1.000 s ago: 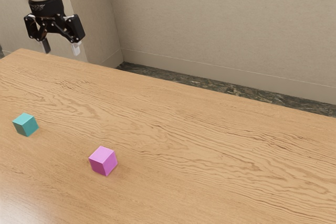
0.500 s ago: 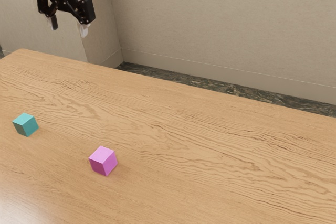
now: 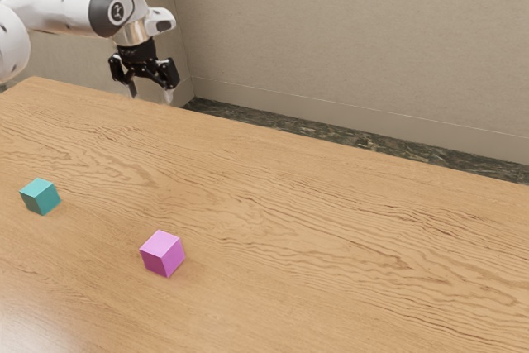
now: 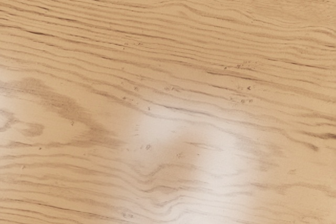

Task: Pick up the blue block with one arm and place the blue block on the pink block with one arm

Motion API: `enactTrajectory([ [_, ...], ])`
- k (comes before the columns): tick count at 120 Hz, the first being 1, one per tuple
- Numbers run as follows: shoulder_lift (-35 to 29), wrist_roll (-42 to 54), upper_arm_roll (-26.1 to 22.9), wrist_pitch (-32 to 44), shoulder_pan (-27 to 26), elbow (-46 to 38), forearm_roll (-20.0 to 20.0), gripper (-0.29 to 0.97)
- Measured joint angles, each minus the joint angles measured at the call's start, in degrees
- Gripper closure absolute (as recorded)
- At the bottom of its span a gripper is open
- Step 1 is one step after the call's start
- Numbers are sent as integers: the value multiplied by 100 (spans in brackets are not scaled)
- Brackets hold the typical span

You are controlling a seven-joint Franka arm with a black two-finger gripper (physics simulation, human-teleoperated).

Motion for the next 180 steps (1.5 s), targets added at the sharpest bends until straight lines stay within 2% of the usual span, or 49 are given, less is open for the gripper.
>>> enactTrajectory([
  [7,-21,94,-58,59,-73,-13,-51,0],
  [20,-92,359,65,160,-520,-92,168,0],
  [34,-562,489,706,220,-868,-890,228,0],
  [43,-814,577,963,510,-859,-1862,191,0],
  [58,-887,838,1371,1169,-828,-2846,113,0],
  [66,-839,963,1949,1377,-982,-2972,83,0],
  [75,-668,1227,2745,1552,-1050,-2945,-252,0],
  [84,-418,1581,3002,1670,-855,-2804,-645,0],
  [104,134,2532,2982,1806,-400,-2311,-1137,0],
  [113,309,2979,2348,1840,229,-2080,-1196,0],
  [120,445,3308,2144,1861,451,-1969,-1204,0],
  [148,814,4383,2116,1859,661,-1670,-1185,0],
  [180,1048,5193,2219,1846,842,-1602,-1230,0],
])
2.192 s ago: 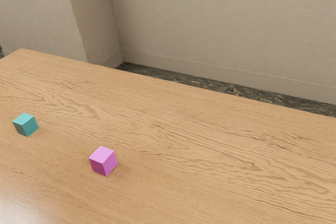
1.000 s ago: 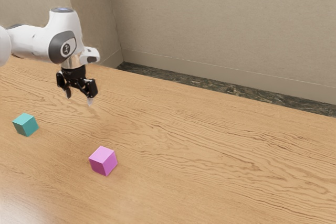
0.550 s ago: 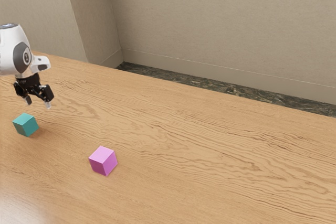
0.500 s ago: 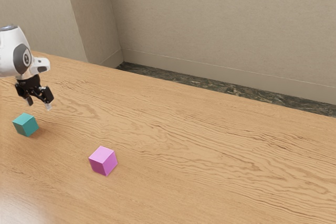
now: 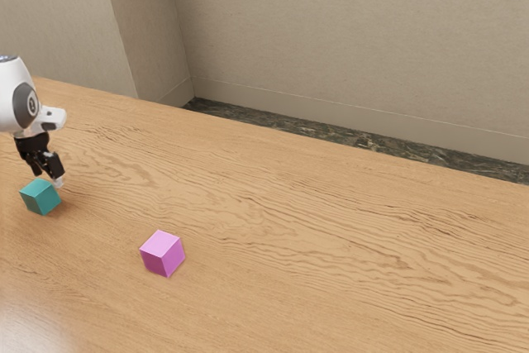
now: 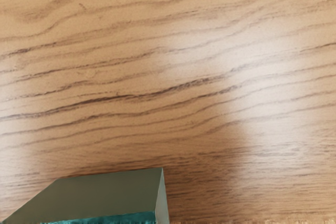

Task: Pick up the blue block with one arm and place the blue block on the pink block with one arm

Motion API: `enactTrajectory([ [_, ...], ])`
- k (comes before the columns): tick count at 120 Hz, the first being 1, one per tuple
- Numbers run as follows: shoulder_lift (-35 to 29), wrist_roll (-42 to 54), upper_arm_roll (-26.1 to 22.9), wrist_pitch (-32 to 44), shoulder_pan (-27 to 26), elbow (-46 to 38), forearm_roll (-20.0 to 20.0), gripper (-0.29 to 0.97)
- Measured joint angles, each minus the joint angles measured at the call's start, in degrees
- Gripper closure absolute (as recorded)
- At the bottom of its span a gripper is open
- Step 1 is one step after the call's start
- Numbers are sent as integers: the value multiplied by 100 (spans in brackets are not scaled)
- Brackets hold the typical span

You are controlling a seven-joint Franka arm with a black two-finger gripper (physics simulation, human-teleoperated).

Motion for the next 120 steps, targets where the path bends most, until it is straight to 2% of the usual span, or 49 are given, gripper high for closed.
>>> enactTrajectory([
  [43,204,574,187,2,79,185,-291,0],
  [90,457,725,258,26,94,187,-606,0],
  [120,554,754,307,44,91,203,-677,0],
])
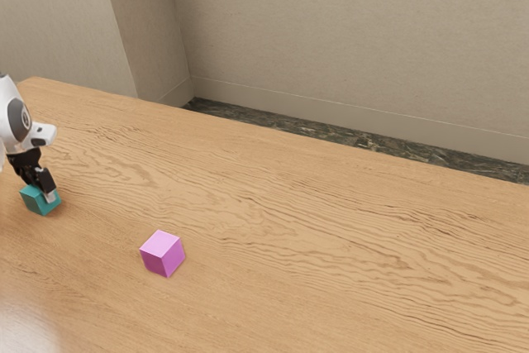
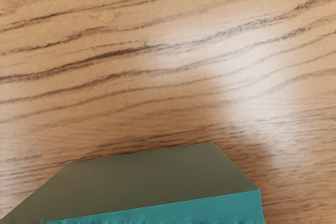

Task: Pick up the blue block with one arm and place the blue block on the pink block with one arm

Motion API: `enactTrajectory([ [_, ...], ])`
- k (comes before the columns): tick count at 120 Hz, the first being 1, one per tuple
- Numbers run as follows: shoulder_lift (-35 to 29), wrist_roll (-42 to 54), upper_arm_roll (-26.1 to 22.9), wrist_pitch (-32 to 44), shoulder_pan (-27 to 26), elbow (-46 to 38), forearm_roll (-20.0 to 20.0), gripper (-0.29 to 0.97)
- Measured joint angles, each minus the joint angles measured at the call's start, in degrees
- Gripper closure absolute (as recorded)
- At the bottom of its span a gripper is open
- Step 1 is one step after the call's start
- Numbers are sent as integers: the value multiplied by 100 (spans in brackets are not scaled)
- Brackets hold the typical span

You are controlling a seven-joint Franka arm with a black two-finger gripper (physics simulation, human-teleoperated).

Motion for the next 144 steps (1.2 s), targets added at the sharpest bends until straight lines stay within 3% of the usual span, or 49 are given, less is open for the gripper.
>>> enactTrajectory([
  [10,4,5,6,2,-1,0,-6,2],
  [43,5,28,7,9,-15,0,-3,27],
  [86,-139,25,1,17,-84,-5,36,30],
  [119,-1050,-331,-28,-71,-368,-724,180,30],
  [144,-2031,-1006,-174,-119,-1246,-1775,484,31],
])
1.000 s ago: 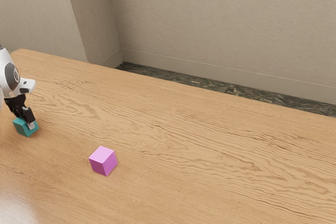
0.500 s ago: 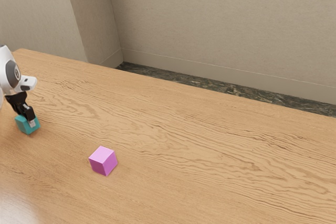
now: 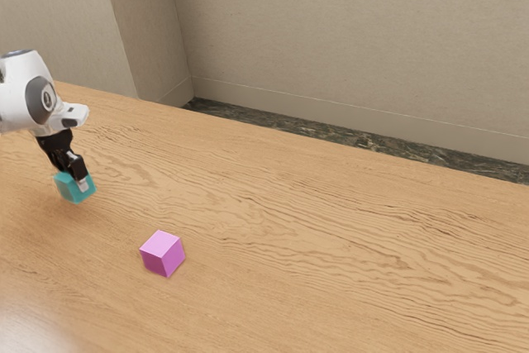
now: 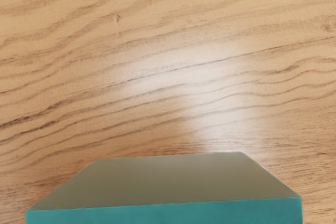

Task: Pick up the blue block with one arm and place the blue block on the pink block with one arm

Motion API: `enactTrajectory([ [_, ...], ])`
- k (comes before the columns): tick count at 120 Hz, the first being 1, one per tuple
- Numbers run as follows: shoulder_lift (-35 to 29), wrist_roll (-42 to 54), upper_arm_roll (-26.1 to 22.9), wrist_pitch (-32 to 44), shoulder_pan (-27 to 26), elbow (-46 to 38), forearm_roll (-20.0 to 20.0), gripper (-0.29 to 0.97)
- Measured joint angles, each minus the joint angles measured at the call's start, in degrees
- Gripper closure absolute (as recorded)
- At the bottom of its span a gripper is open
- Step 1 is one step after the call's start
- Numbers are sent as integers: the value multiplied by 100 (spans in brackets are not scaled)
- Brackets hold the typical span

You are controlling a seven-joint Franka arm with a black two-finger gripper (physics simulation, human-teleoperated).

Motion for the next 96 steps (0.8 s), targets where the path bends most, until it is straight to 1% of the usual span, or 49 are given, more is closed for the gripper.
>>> enactTrajectory([
  [6,-285,-201,-118,8,-123,-299,149,31],
  [14,-626,-508,-446,34,-144,-631,459,31],
  [22,-892,-811,-738,111,-174,-971,663,31],
  [31,-1017,-1152,-1176,188,-91,-1133,837,31],
  [43,-1094,-1606,-1464,253,-130,-1193,1035,31],
  [53,-1273,-2022,-1562,286,-315,-1379,1218,31],
  [65,-1388,-2522,-1586,315,-618,-1503,1328,31],
  [96,-1617,-3631,-1589,577,-1040,-1855,1381,31],
])
